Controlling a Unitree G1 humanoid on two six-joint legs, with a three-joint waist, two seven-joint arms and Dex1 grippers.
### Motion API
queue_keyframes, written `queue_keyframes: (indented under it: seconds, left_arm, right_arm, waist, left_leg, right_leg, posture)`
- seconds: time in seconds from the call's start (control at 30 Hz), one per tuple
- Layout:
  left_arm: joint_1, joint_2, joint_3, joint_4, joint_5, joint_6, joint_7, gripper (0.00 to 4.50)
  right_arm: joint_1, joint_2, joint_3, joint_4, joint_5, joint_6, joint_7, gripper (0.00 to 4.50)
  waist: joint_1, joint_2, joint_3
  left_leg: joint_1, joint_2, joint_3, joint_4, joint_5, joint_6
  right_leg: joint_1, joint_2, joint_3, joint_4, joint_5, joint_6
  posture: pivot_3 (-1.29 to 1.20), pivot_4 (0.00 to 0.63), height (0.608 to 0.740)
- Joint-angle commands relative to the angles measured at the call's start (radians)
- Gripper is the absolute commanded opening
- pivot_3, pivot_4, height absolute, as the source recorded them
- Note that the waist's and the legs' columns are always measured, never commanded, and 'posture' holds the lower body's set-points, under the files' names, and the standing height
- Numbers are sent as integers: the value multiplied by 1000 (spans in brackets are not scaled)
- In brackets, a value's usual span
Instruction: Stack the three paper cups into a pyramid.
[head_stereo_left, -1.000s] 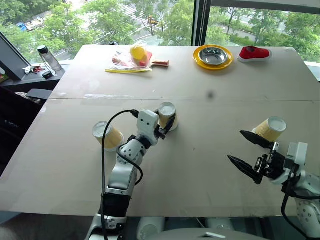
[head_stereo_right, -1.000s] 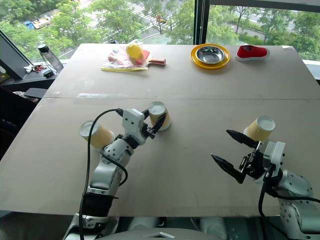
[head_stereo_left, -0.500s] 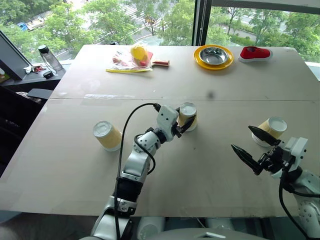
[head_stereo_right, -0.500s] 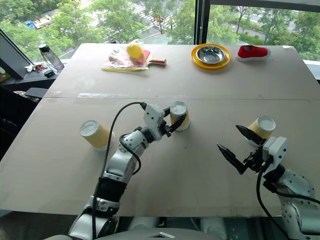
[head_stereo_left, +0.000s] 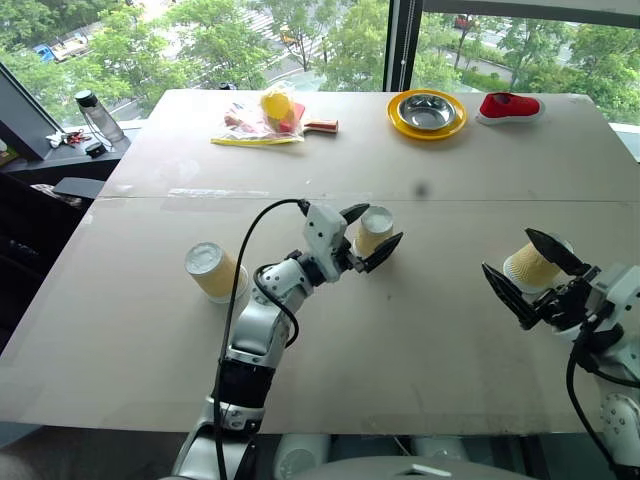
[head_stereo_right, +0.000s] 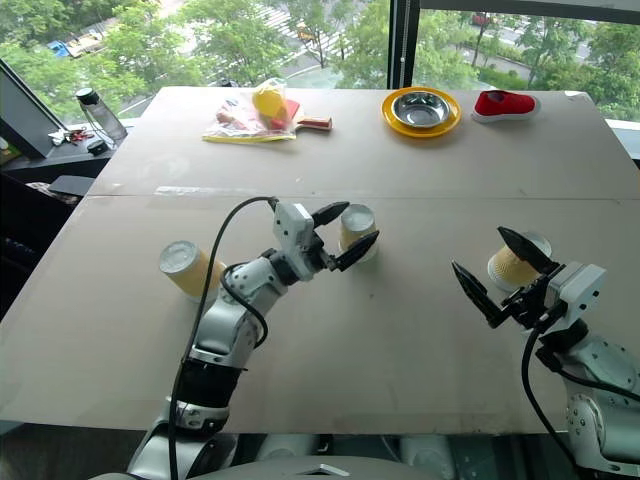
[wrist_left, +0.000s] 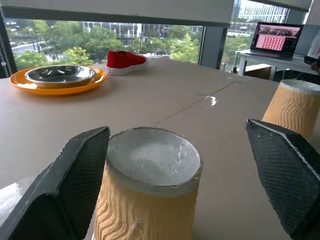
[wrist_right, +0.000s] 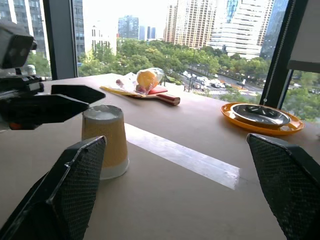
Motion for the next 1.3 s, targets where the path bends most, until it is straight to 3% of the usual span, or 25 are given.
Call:
queue_keyframes:
  seconds: [0.03, 0.3, 0.57, 0.73, 1.3]
  left_arm:
    - [33, 44, 8, -153, -90, 74, -48, 4456]
    - [39, 173, -11, -333, -181, 267, -76, 4456]
    - [-7, 218, -5, -426, -260, 399, -51, 4456]
    - [-20, 230, -2, -450, -274, 433, -32, 4456]
    - [-32, 203, -17, -454, -251, 408, 4, 4456]
  right_arm:
    - [5, -3, -62, -9, 4, -10, -41, 4500]
    - [-3, 20, -103, 30, -11, 71, -190, 4500]
    - [-14, 20, -115, 107, -33, 133, -261, 4500]
    - [-50, -1, -109, 192, -87, 131, -277, 4500]
    - [-149, 13, -83, 266, -56, 139, -206, 4500]
  waist:
    - [0, 0, 0]
    - [0, 1, 0]
    - [0, 2, 0]
    - [-5, 2, 1]
    - [-20, 2, 1]
  left_leg:
    - [0, 1, 0, 0, 0, 0]
    - [1, 1, 1, 0, 0, 0]
    - [1, 1, 1, 0, 0, 0]
    - [1, -1, 2, 0, 0, 0]
    - [1, -1, 2, 0, 0, 0]
  right_leg:
    - [0, 0, 0, 0, 0, 0]
    - [0, 0, 1, 1, 0, 0]
    - [0, 0, 1, 1, 0, 0]
    - [0, 0, 2, 1, 0, 0]
    - [0, 1, 2, 1, 0, 0]
  posture:
    - [0, 150, 740]
    - [0, 150, 740]
    - [0, 150, 740]
    - [0, 150, 740]
    - [0, 150, 740]
